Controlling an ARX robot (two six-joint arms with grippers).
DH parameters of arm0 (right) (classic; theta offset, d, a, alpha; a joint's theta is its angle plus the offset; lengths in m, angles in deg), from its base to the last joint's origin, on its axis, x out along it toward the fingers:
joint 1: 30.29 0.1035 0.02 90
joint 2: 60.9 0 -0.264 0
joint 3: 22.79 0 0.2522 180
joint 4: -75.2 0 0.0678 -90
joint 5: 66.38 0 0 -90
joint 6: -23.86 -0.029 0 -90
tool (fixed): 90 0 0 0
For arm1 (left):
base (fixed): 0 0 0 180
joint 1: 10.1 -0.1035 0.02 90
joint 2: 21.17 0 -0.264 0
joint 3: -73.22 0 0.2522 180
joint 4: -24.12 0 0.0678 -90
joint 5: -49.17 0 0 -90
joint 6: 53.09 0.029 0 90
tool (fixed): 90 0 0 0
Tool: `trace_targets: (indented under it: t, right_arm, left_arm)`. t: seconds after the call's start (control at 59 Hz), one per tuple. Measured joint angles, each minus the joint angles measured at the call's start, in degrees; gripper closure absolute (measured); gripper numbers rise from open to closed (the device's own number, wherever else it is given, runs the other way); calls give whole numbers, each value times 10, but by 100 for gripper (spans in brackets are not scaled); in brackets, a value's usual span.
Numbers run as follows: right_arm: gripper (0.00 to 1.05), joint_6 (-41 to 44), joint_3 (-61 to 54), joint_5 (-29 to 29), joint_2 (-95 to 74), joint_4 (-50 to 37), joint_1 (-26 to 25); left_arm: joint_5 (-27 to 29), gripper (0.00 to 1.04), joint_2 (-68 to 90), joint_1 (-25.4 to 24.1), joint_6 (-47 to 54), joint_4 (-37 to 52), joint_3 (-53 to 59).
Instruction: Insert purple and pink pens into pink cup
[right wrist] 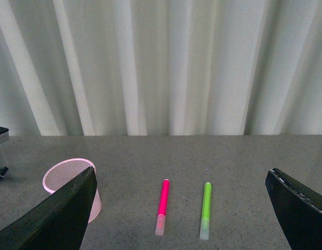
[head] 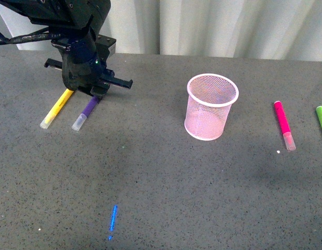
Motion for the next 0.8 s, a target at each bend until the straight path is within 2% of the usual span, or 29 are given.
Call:
trace_targets:
  t: [0.187, 0.288, 0.458, 0.661, 0.797]
  right_arm:
    - [7, 0, 0, 0, 0, 0, 0]
    - [7, 0, 0, 0, 0, 0, 0]
    - [7, 0, 0, 0, 0, 0, 0]
    - [7, 0, 0, 0, 0, 0, 0]
    - [7, 0, 0, 0, 0, 0, 0]
  left_arm:
    - [-7, 93, -13, 0, -19, 13, 17]
    - [-35, 93, -35, 0, -52, 25, 39]
    - [-87, 93, -140, 2, -122, 101, 114]
    - [-130, 93, -276, 10, -195, 260, 231]
    - [-127, 93, -313, 17, -247, 409, 319]
